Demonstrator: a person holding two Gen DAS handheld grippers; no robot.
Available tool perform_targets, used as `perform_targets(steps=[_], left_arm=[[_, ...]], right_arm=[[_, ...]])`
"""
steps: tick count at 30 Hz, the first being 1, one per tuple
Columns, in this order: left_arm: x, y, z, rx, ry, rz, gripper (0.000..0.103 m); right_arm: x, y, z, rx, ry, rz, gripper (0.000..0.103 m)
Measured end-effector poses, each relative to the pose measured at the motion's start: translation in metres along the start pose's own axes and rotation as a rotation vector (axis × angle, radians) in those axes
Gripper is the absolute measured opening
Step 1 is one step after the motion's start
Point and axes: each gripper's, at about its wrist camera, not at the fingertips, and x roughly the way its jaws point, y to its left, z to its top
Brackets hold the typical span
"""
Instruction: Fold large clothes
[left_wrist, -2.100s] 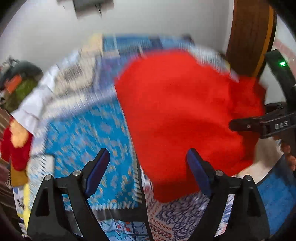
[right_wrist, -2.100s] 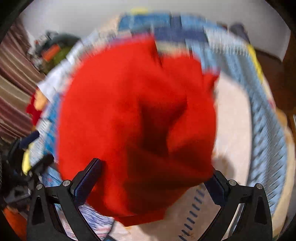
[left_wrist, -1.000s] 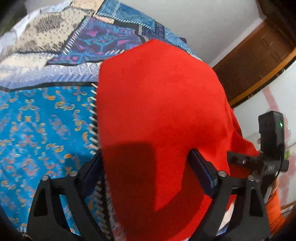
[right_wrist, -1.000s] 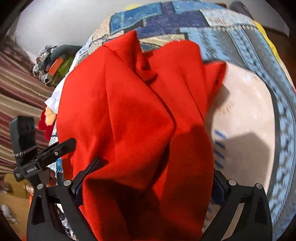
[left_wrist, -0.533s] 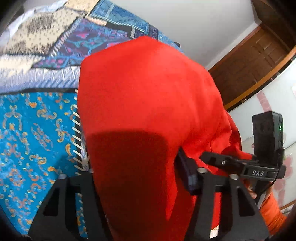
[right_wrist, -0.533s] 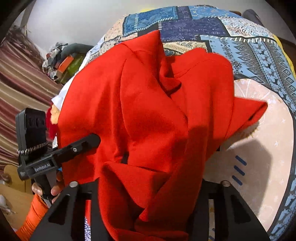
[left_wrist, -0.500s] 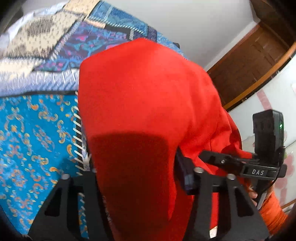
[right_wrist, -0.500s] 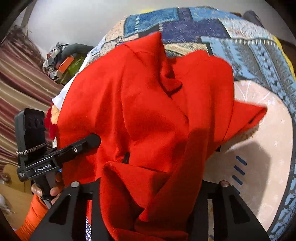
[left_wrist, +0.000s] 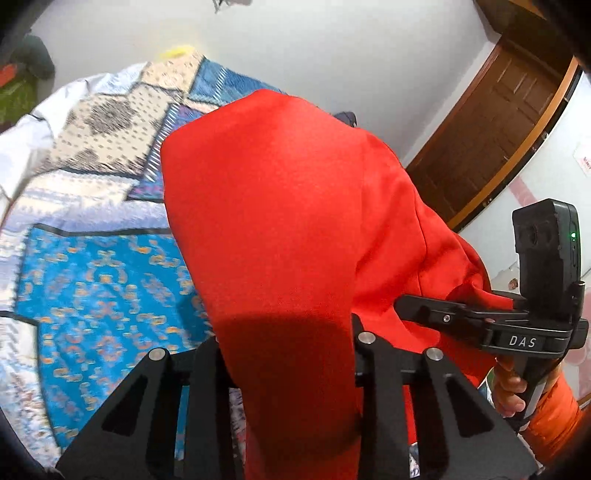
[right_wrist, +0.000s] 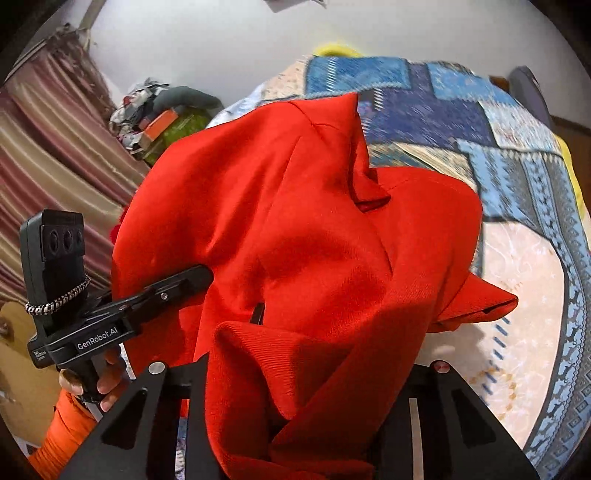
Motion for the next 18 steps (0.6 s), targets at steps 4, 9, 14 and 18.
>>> perform_targets(steps=[4, 9, 14, 18], left_arm=[[-0.028, 0.021, -0.002, -0.021, -0.026, 0.024, 0.029], [-0.052, 0.058, -0.014, -0.057, -0.036, 0.066, 0.029], [-0.055, 0.096, -0.030, -0.108, -0.011, 0.115, 0.029], [-0.048, 0.124, -0.047, -0.150, 0.029, 0.147, 0.029]], right_arm=[[0.008, 0.035, 0.002, -0.027, 0.002, 0.026, 0.030], [0.032, 0.069, -0.002, -0.061, 0.033, 0.050, 0.030], [0.078, 0.090, -0.008, -0.068, 0.104, 0.075, 0.030], [0.115, 0.096, -0.017, -0.061, 0.169, 0.079, 0.030]])
